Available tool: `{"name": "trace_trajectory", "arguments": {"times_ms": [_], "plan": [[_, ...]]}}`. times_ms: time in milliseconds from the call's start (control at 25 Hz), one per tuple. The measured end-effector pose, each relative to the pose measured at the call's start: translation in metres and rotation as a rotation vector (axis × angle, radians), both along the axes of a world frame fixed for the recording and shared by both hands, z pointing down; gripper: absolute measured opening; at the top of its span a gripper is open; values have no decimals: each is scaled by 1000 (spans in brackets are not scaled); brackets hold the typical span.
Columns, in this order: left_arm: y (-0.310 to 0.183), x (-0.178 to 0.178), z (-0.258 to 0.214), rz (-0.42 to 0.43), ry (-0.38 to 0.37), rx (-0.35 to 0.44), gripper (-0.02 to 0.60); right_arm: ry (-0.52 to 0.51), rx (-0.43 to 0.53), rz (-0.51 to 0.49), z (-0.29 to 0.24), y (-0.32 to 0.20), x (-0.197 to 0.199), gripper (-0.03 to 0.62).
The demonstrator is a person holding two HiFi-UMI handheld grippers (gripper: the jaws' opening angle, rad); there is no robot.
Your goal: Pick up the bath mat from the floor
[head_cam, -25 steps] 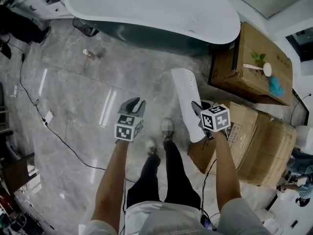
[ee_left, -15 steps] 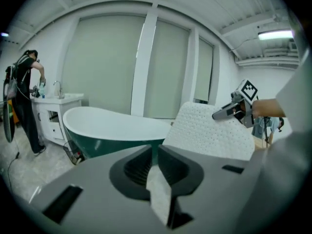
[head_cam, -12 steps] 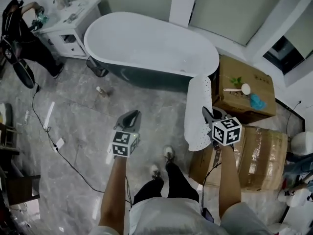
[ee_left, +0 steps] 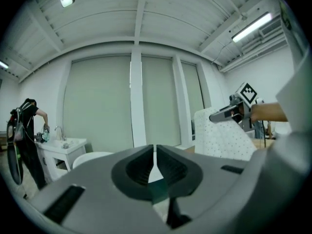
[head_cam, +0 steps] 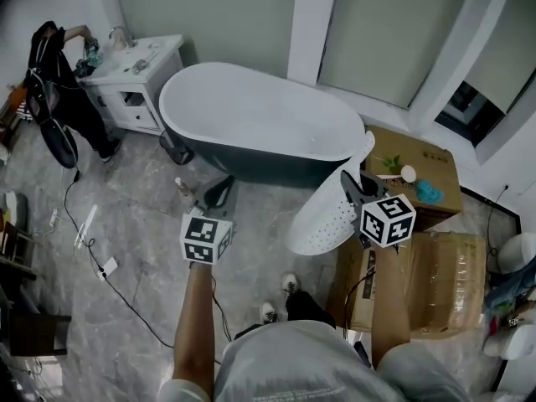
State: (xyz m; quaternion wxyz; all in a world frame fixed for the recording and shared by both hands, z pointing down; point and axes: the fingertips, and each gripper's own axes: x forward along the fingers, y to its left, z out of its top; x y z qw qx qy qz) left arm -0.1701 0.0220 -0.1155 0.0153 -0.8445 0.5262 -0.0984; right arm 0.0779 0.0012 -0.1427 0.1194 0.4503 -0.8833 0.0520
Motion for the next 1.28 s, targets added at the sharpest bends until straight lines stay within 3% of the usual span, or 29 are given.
{"name": "trace_trajectory", "arguments": {"times_ms": [200,520,880,1280], "plan": [[16,1,-55,13,-46,106,32,-12,114,-33,-55,23,-14,32],[38,-3,-124,-17,-30,239,32,-12,242,-71,-115,49,-46,33],[52,-7,-150,-22,-57,267,32,1,301,-105,-135,54,-63,32],[58,-8,-131,-36,-66,227,32,-55,288,-85,-135,53,-60,33]]}}
